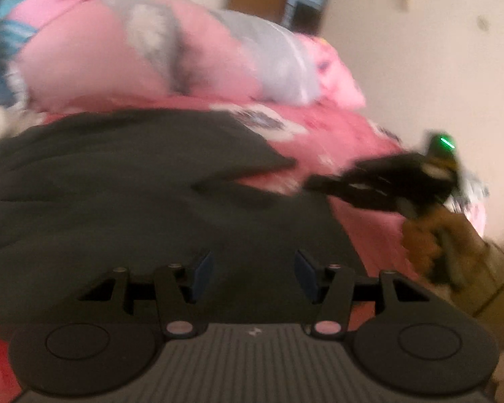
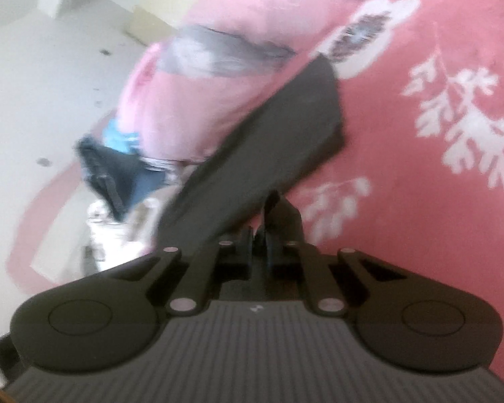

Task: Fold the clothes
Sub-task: 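Lift the trousers with the right tool and fold them over toward the left tool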

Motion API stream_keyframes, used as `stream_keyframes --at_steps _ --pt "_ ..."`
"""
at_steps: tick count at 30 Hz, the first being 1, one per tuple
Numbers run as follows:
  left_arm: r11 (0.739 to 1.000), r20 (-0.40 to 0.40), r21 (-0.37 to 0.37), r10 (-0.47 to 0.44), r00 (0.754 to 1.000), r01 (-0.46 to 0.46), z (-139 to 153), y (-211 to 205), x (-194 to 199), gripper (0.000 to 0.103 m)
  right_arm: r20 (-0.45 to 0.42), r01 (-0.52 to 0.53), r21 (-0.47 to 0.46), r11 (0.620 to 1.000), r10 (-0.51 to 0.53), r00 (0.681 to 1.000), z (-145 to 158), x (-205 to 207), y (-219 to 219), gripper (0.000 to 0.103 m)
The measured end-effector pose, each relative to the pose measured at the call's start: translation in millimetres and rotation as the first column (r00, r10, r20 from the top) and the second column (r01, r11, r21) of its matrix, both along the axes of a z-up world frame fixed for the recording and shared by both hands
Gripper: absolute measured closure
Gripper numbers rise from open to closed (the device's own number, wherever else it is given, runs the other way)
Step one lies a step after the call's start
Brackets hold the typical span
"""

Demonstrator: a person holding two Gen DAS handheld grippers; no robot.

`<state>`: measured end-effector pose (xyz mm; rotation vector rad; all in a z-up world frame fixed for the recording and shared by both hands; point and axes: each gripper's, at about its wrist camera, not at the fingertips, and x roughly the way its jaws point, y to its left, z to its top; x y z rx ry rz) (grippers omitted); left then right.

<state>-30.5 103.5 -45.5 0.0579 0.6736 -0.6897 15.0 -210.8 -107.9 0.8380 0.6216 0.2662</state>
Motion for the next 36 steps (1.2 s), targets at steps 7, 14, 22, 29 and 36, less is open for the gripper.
stream_keyframes --at_steps 7,14,22,29,36 --pt "0.996 -0.001 0.080 -0.047 0.999 0.047 -17 -19 -4 0.047 0.101 0.043 -0.067 0.997 -0.037 0.994 17 -37 -13 0.043" --pt "0.997 -0.026 0.042 0.065 0.998 -0.064 -30 -12 19 0.047 0.085 -0.176 -0.087 0.981 0.183 0.980 16 -99 8 0.042" --pt "0.990 -0.016 -0.003 0.140 0.990 -0.140 -28 -5 27 0.047 0.023 -0.308 -0.065 0.949 0.310 0.950 -9 -98 49 0.094" --pt "0.971 0.080 -0.173 0.181 0.980 -0.165 6 31 6 0.040 0.161 -0.328 0.210 0.921 0.298 0.941 7 -77 32 0.100" --pt "0.962 0.091 -0.240 0.154 0.984 -0.129 15 40 0 0.033 0.195 -0.253 0.493 0.832 0.177 0.965 5 -23 7 0.100"
